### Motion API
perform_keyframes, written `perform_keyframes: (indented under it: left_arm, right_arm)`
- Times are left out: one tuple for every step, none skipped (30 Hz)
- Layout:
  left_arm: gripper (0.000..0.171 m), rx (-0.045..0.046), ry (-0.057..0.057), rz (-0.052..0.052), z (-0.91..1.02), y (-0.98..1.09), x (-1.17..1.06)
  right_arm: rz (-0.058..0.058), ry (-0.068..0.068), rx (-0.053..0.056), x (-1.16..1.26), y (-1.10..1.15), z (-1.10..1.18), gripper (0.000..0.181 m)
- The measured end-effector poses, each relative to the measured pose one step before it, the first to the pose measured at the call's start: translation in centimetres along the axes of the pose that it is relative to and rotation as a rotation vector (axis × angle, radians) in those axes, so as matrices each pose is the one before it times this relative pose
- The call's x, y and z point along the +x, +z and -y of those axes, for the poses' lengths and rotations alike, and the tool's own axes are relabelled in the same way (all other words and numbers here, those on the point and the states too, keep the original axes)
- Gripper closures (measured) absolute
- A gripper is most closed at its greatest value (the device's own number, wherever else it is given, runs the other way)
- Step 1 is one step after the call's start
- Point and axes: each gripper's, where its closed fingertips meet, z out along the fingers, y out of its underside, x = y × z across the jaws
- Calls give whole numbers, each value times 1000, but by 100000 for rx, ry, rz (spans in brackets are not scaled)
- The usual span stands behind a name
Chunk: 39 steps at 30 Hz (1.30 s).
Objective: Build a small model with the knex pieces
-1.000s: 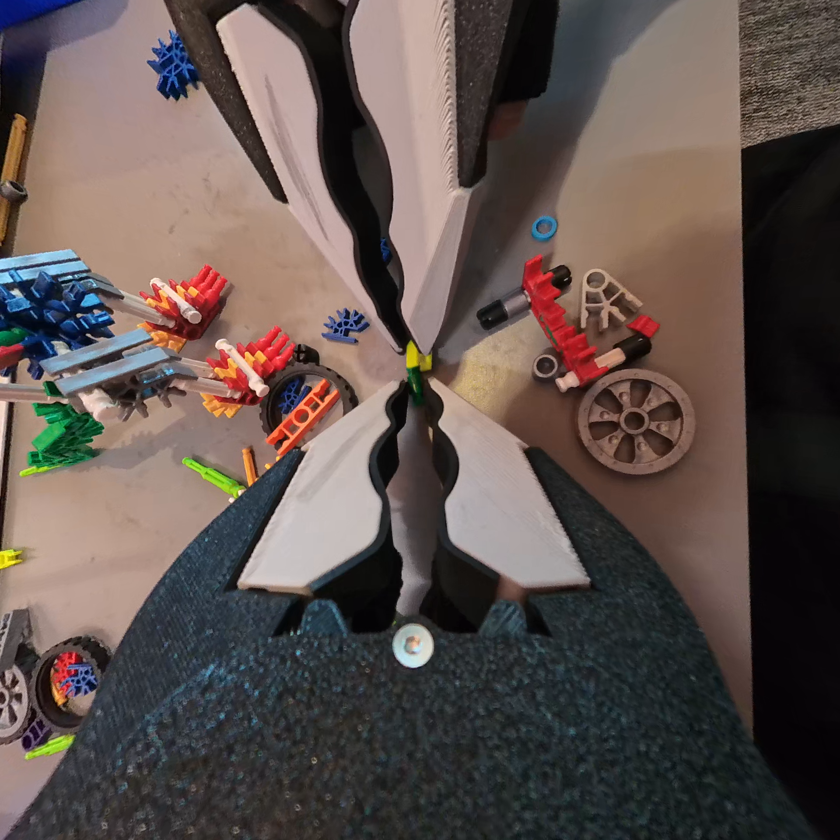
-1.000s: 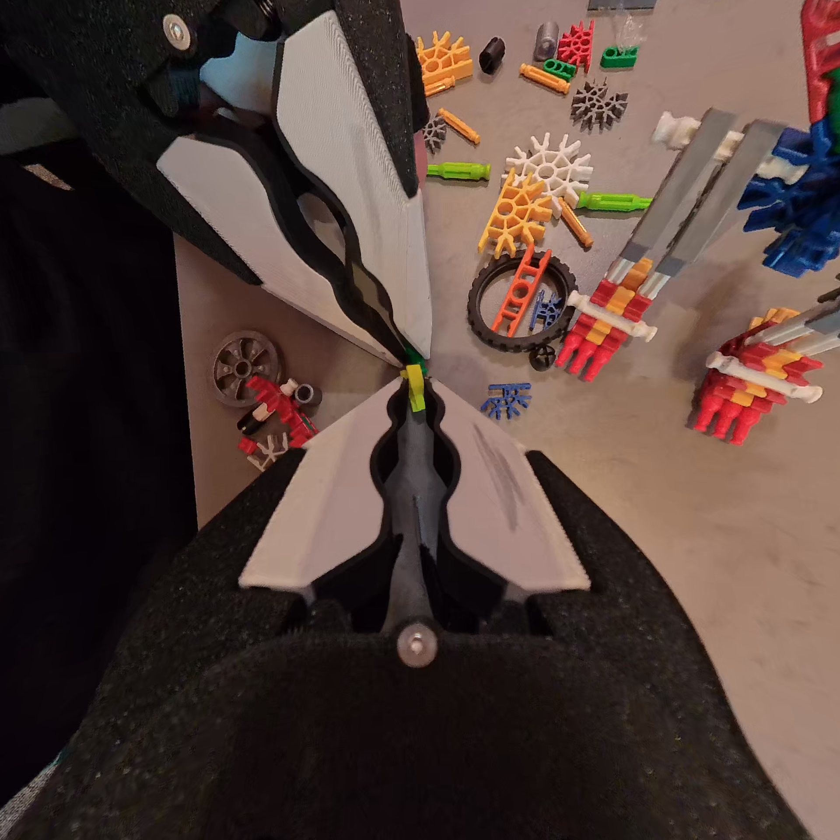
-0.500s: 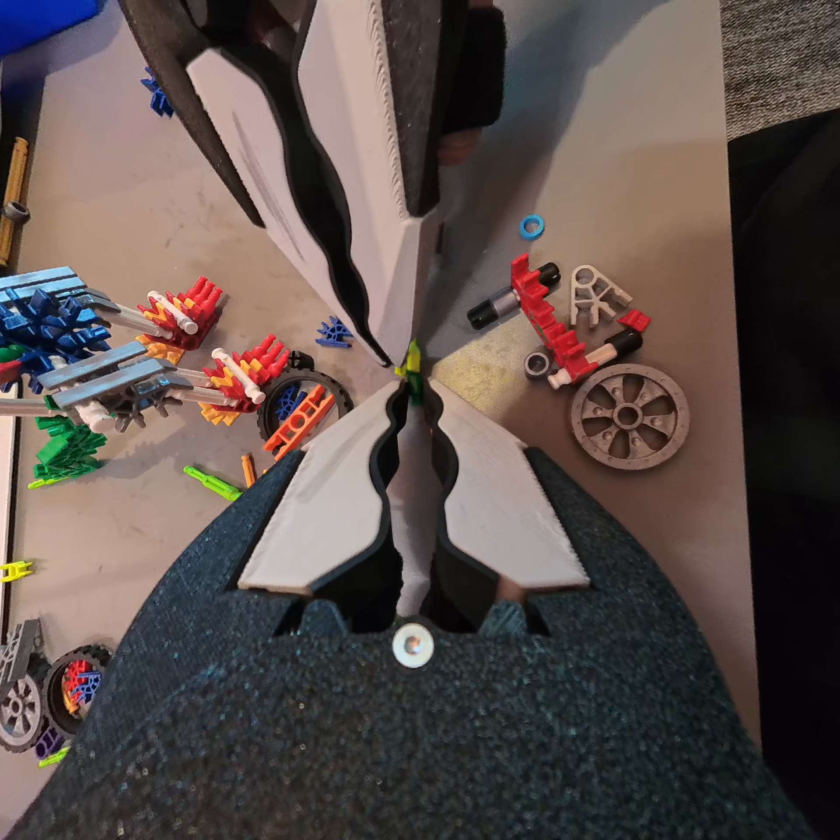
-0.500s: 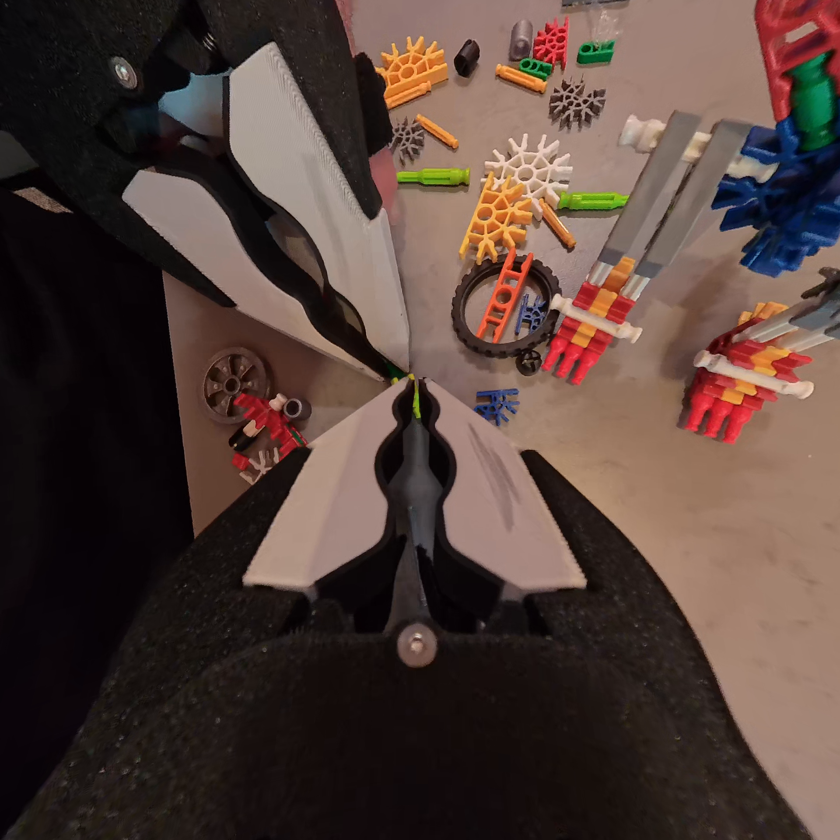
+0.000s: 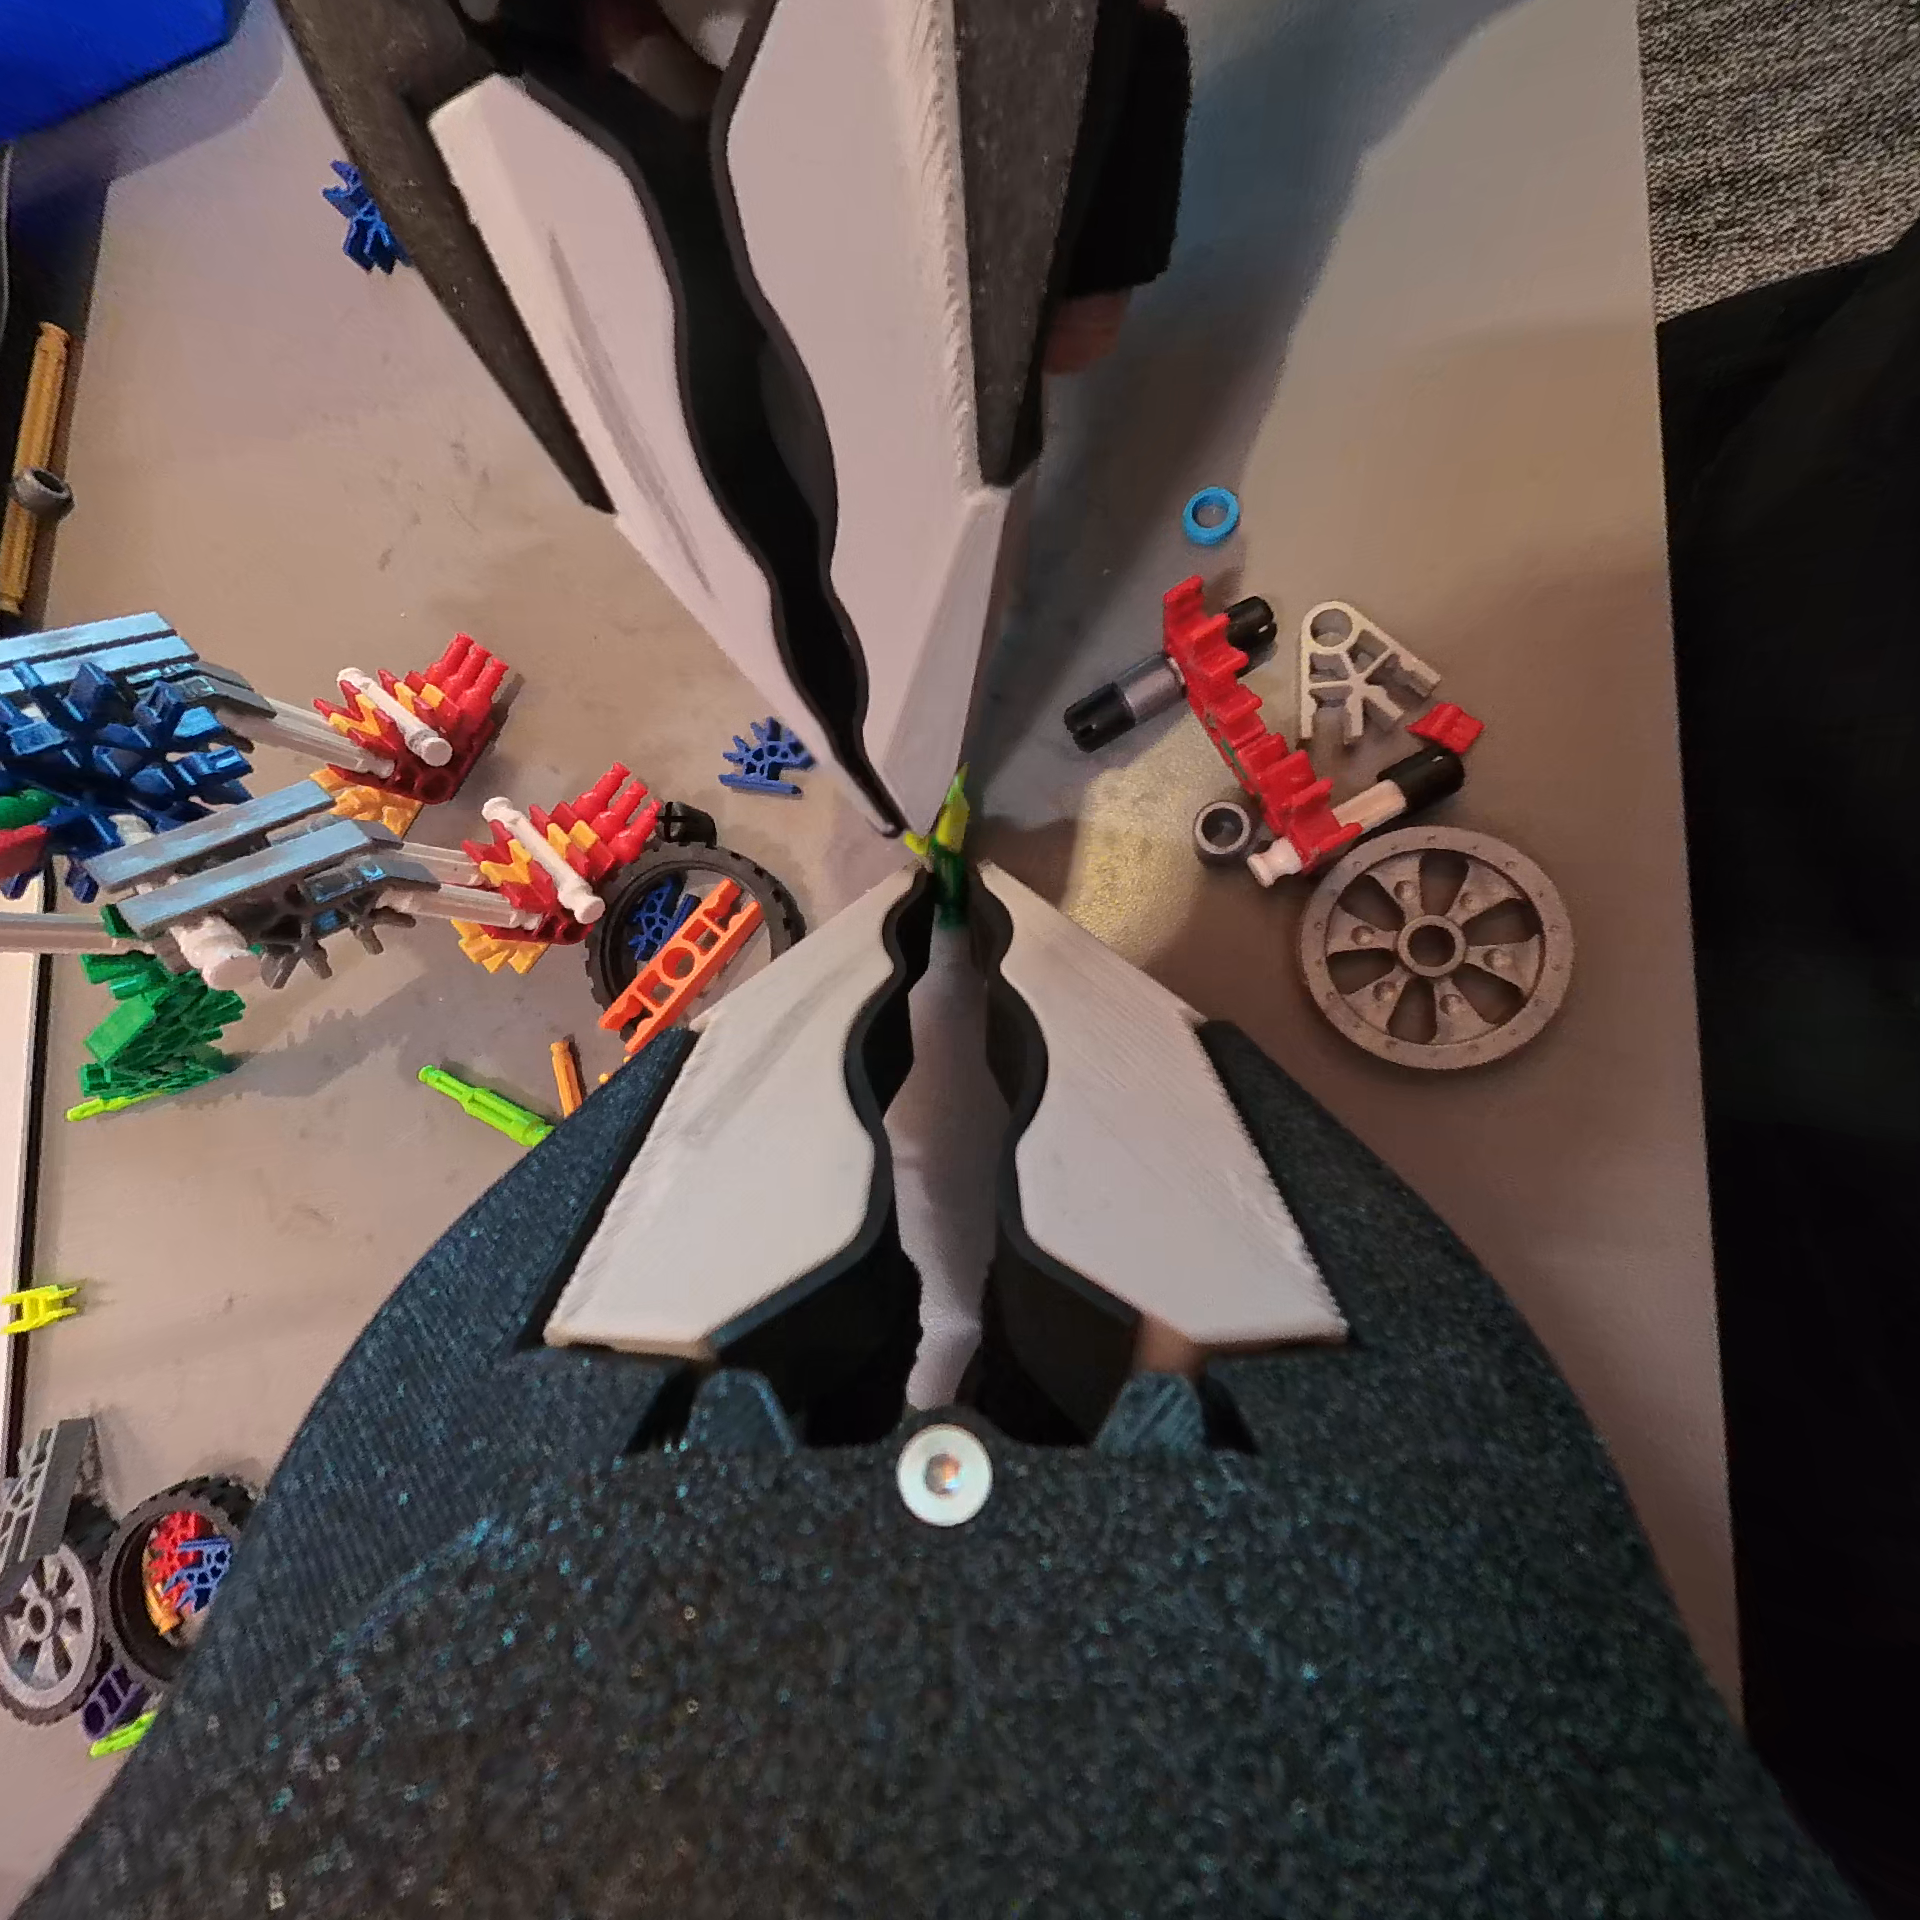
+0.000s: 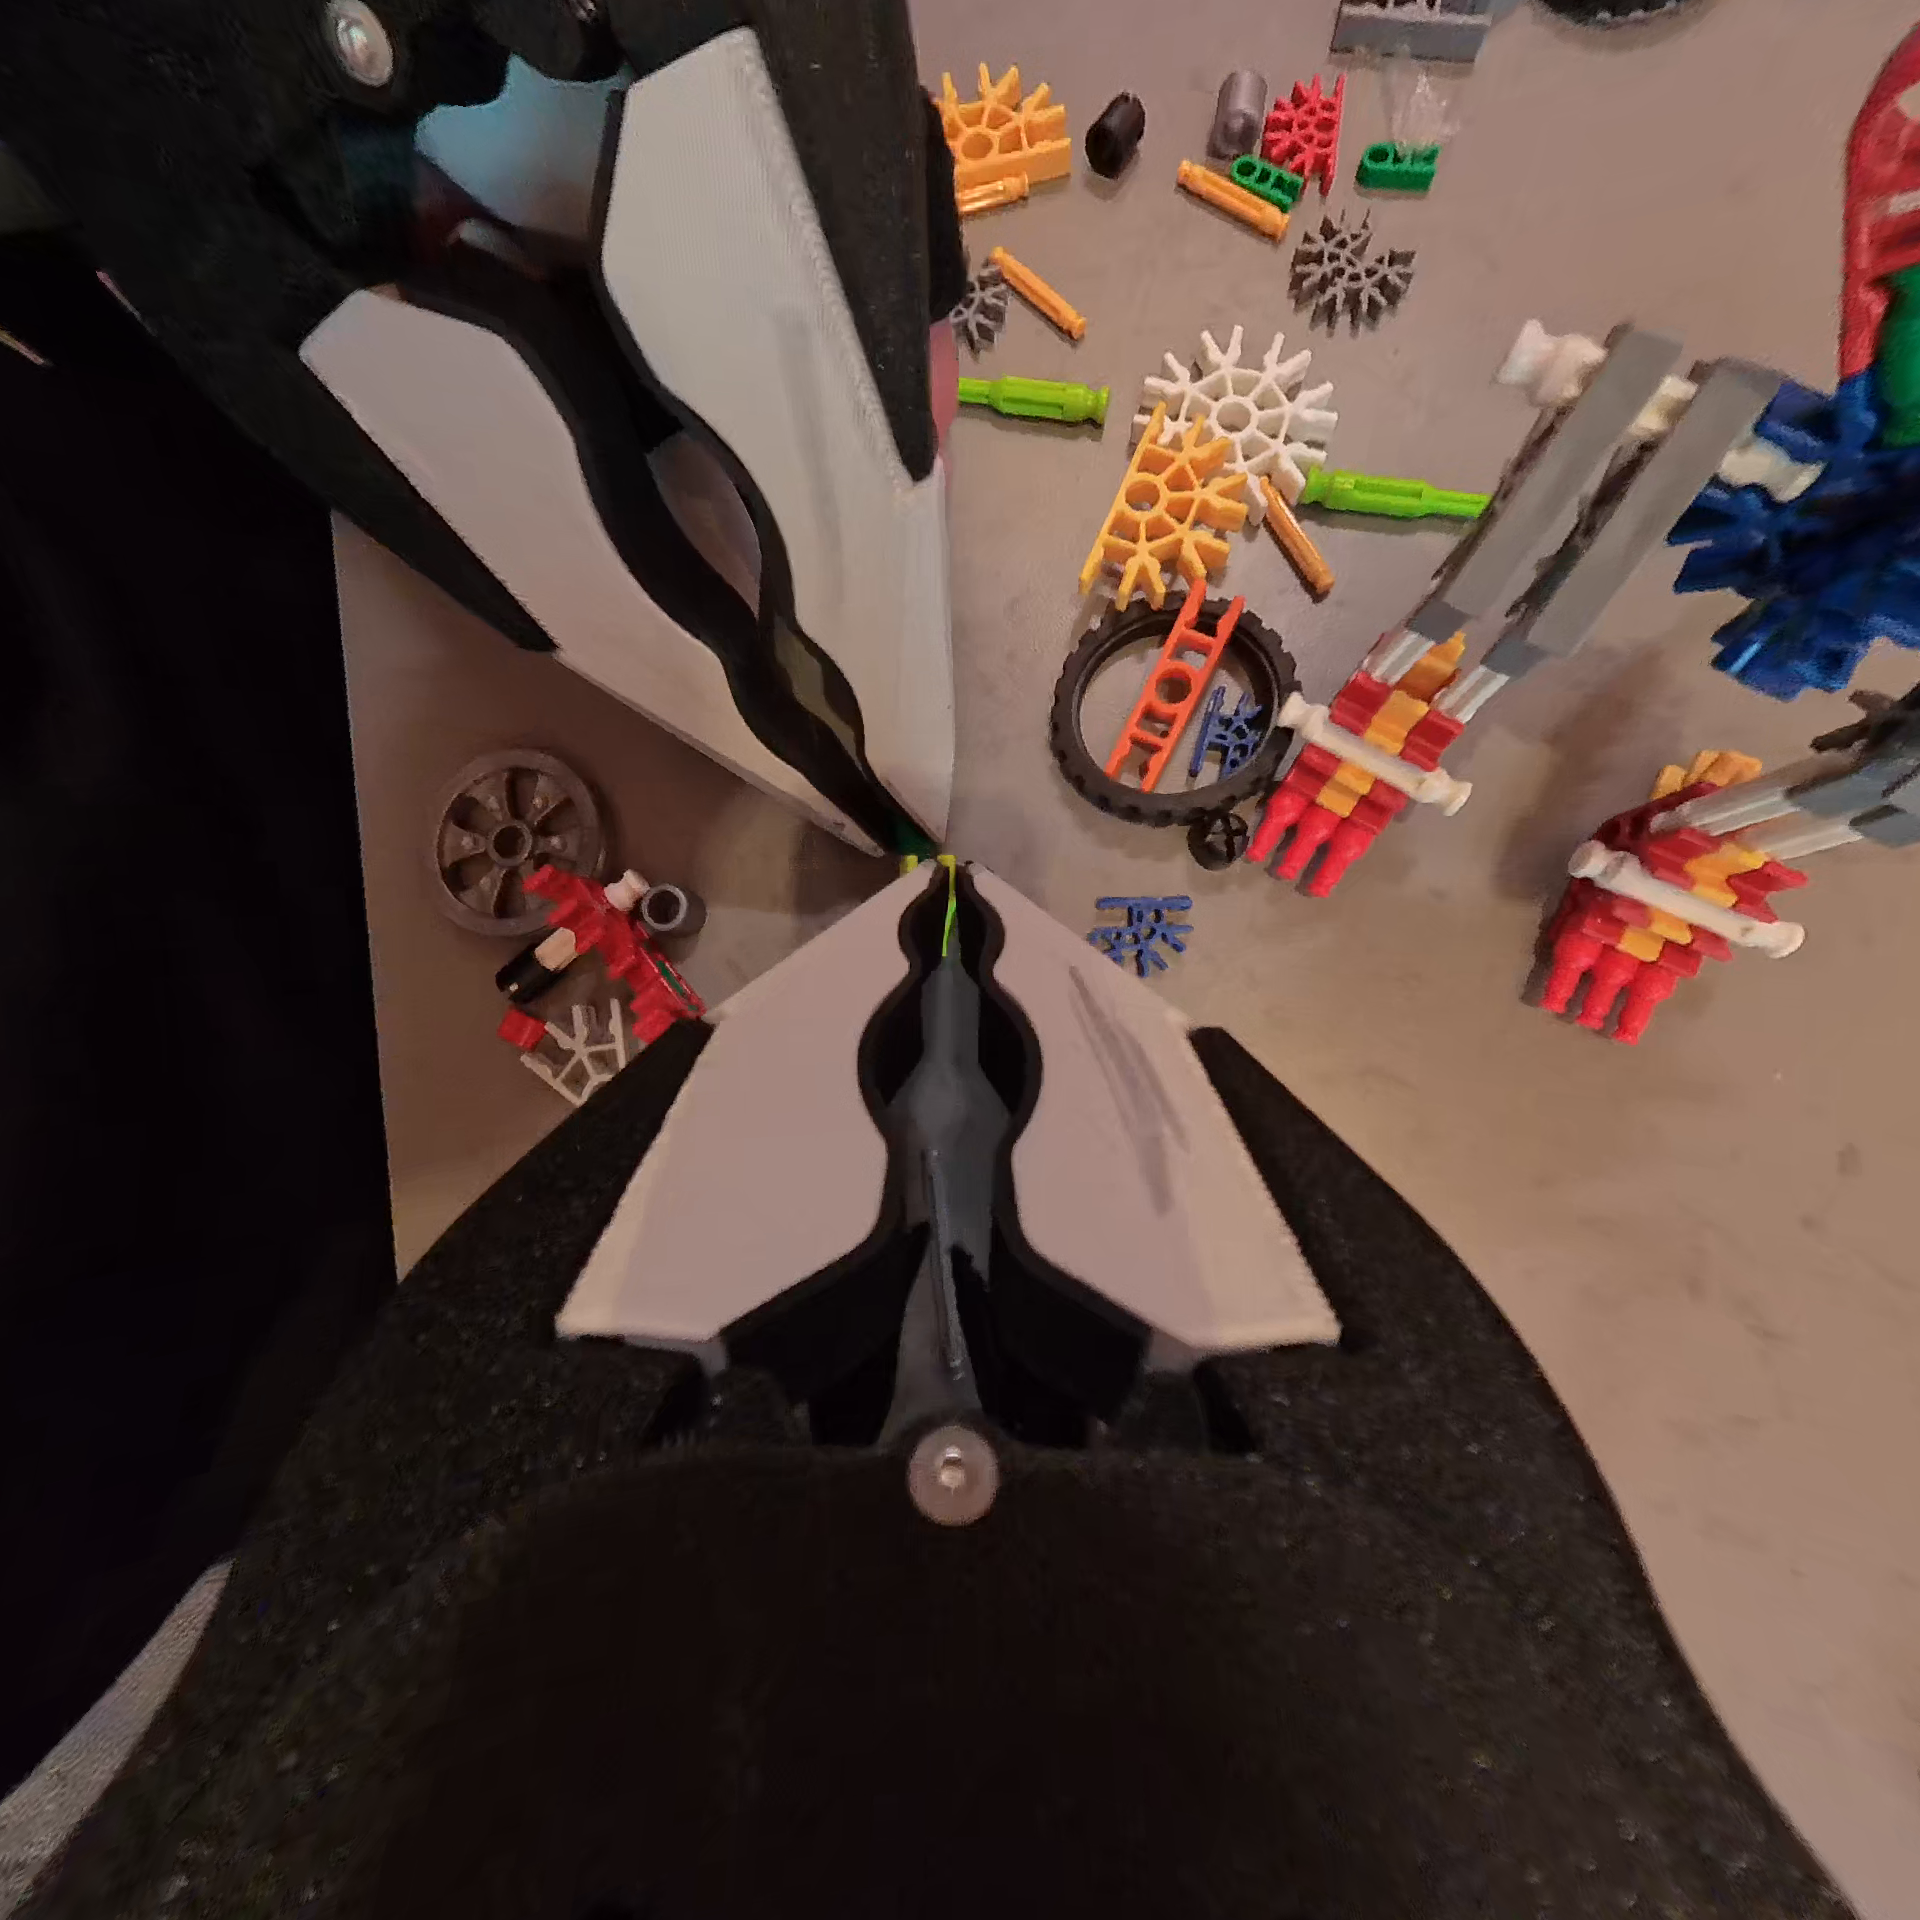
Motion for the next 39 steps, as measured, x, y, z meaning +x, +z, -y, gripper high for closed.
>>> perform_keyframes:
  left_arm:
    - [168,-15,13,-75,-4,2,-4]
    - [168,-5,-12,-105,-1,-10,6]
    - [168,-21,14,-71,-3,-2,9]
    - [168,19,28,-25,8,7,-5]
    - [168,-47,-25,-21,-7,-3,5]
    - [168,-92,-201,-8,3,-2,0]
    - [168,-39,-21,71,12,8,0]
    - [168,-5,117,67,-5,4,-1]
    - [168,14,-20,-47,2,-9,-2]
    - [168,51,-53,-101,1,1,11]
    - [169,80,7,-55,5,3,0]
    - [169,24,-39,-38,-3,-1,1]
    - [169,54,30,-49,1,1,-3]
    - [170,120,-123,-128,9,9,6]
    - [170,47,-191,-151,3,0,-3]
    - [170,-39,-134,-138,-2,7,9]
    - [170,-18,-40,-74,8,-3,4]
    - [170,21,-158,-64,-5,2,-1]
    - [170,-31,-210,-20,-6,1,4]
    - [170,-12,-30,100,0,-4,2]
    - [170,20,-65,68,-2,6,11]
    - [169,-46,-203,-145,-13,-16,17]
    - [169,-64,-150,-149,-15,-7,24]
    - [169,17,-74,-152,-15,-10,18]
    - [169,66,-174,-52,-2,-4,19]
    - [169,166,-157,64,-5,2,2]
    - [169,179,-317,33,1,-1,2]
    - [169,258,-342,-48,0,-1,0]
    - [169,329,-336,-154,-2,-2,-1]
    - [169,316,-431,-202,1,3,6]
    - [169,212,-234,-106,-6,-5,0]
    - [169,41,137,66,-4,1,3]
    - [168,-157,432,268,5,4,-1]
    - [168,-218,454,316,-9,-7,-3]
    - [168,-28,202,179,5,-6,-4]
    - [168,191,-85,73,-18,-11,1]
    - [168,310,-129,143,-1,-3,-6]
    - [168,373,-242,147,-3,-7,0]
    - [168,310,-406,31,3,-4,-1]
  right_arm:
    - [-894,-1323,-97,9,18,-48,180]
    - [-637,-873,381,-10,-3,27,181]
    - [-662,-778,201,2,-1,-8,180]
    - [-946,-1319,204,-13,-7,-5,181]
    - [-1137,-1501,136,-12,-9,8,181]
    - [-1058,-1312,-51,-15,-12,-14,181]
    - [-1099,-1744,-65,-18,-3,19,181]
    - [-1265,-2326,-50,5,0,18,181]
    - [-1420,-2537,-229,-3,5,15,181]
    - [-1706,-3030,-416,-14,4,14,181]
    - [-1839,-3161,-424,-7,3,10,181]
    - [-1563,-2646,-480,-17,3,18,181]
    - [-1401,-2578,-591,-16,0,5,181]
    - [-1132,-2297,-709,-23,-1,-1,181]
    - [-737,-1824,-878,-39,4,3,181]
    - [-685,-1940,-1029,-15,7,2,181]
    - [-639,-2100,-1179,-1,7,3,181]
    - [-353,-1841,-1271,-5,11,10,181]
    - [-107,-1617,-1342,-4,16,1,181]
    - [15,-1598,-1398,-5,21,6,181]
    - [175,-1488,-1384,-15,21,25,181]
    - [178,-1667,-1387,-20,48,27,181]
    - [24,-1818,-1499,-18,26,18,181]
    - [-213,-1897,-1473,-14,14,12,181]
    - [-234,-1343,-1269,-11,-3,-9,181]
    - [-108,-612,-871,-8,7,-11,181]
    - [108,-28,-333,-9,13,-2,181]
    - [77,-32,4,-8,0,1,181]
    - [-309,-401,-24,3,13,7,181]
    - [-579,-336,-167,-7,2,20,181]
    - [-748,-360,-134,0,2,12,181]
    - [-726,-201,219,10,3,-3,181]
    - [-460,414,827,0,-7,-6,181]
    - [-107,1261,1591,4,-12,19,181]
    - [315,2488,2487,12,-3,18,181]
    - [757,3902,3248,4,-4,15,181]
    - [507,3749,3299,-3,-13,12,181]
    - [-197,2616,2587,9,-10,21,181]
    - [-553,2051,1900,33,-15,29,181]
